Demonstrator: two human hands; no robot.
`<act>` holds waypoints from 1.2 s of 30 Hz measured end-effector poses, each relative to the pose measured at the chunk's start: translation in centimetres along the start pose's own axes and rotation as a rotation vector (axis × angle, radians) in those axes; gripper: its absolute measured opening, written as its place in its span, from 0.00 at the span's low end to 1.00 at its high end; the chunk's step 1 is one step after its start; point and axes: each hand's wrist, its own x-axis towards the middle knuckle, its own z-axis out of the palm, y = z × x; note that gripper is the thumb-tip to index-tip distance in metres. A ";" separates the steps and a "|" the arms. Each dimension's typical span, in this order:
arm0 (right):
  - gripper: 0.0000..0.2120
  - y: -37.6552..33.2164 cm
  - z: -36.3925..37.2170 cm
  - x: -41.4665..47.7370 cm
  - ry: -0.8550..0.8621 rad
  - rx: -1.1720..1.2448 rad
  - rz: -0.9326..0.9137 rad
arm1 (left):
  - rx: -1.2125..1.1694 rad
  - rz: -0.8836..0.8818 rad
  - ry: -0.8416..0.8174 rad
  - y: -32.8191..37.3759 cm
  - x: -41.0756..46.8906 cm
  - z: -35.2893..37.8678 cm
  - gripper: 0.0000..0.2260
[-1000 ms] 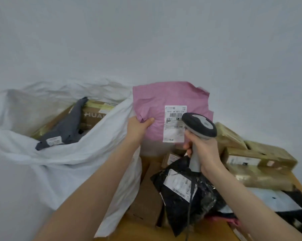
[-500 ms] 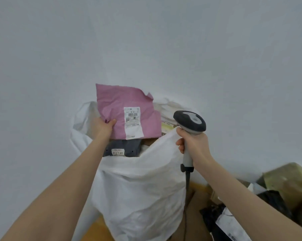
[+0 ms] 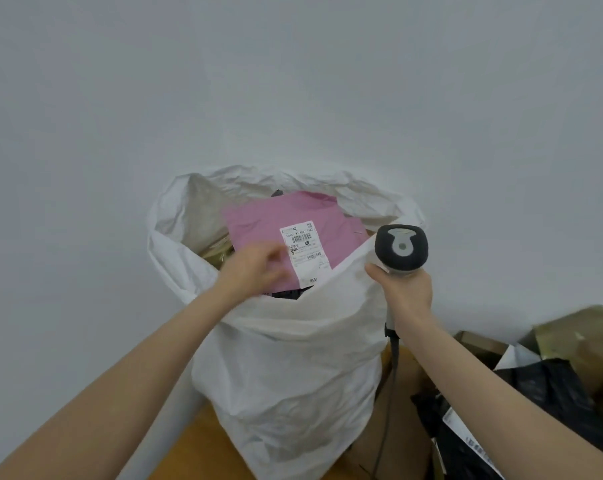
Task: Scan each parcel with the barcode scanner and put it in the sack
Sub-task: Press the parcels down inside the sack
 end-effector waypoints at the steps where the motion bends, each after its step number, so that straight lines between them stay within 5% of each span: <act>1: 0.14 0.2 0.3 -0.4 -0.015 -0.002 -0.011 | -0.027 0.027 -0.182 0.6 -0.7 0.8 0.26; 3: 0.12 0.1 1.0 -1.2 -0.058 -0.006 -0.022 | 0.099 0.039 -0.379 1.6 -1.4 2.2 0.30; 6: 0.13 -0.9 1.6 -1.6 -0.122 0.018 -0.076 | 0.193 0.057 -0.354 1.7 -1.0 2.0 0.10; 9: 0.14 -2.6 1.9 -1.1 -0.173 0.034 -0.148 | -0.052 0.030 -0.185 1.2 0.2 -1.1 0.16; 13: 0.16 -4.9 2.9 -0.6 -0.185 0.053 -0.155 | -0.282 0.204 0.167 2.7 1.7 -6.6 0.07; 17: 0.18 -6.2 3.9 0.3 -0.090 0.097 -0.119 | -0.230 0.366 0.140 4.3 1.1 -7.9 0.03; 19: 0.13 -6.0 4.2 0.6 -0.059 0.050 -0.035 | -0.239 0.390 0.037 4.5 0.3 -7.2 0.03; 22: 0.05 -5.1 4.1 0.5 -0.053 -0.020 0.079 | -0.366 0.301 -0.326 5.4 0.1 -6.9 0.12; 24: 0.08 -4.4 3.3 0.5 -0.034 -0.004 0.173 | -0.389 0.204 -0.305 5.0 2.0 -7.0 0.12; 27: 0.09 -3.2 1.7 0.3 0.034 0.041 0.194 | 0.039 0.124 -0.187 3.2 5.8 -5.9 0.19; 30: 0.10 -2.9 -0.1 0.1 0.106 0.091 0.158 | 0.199 -0.012 -0.408 1.7 7.1 -2.1 0.33; 33: 0.12 -3.1 -1.7 0.5 0.121 0.103 0.116 | 0.112 -0.002 -0.762 1.1 6.0 2.9 0.22; 36: 0.11 -2.8 -2.5 0.8 0.118 0.073 0.122 | -0.039 -0.176 -0.788 0.8 4.8 4.6 0.17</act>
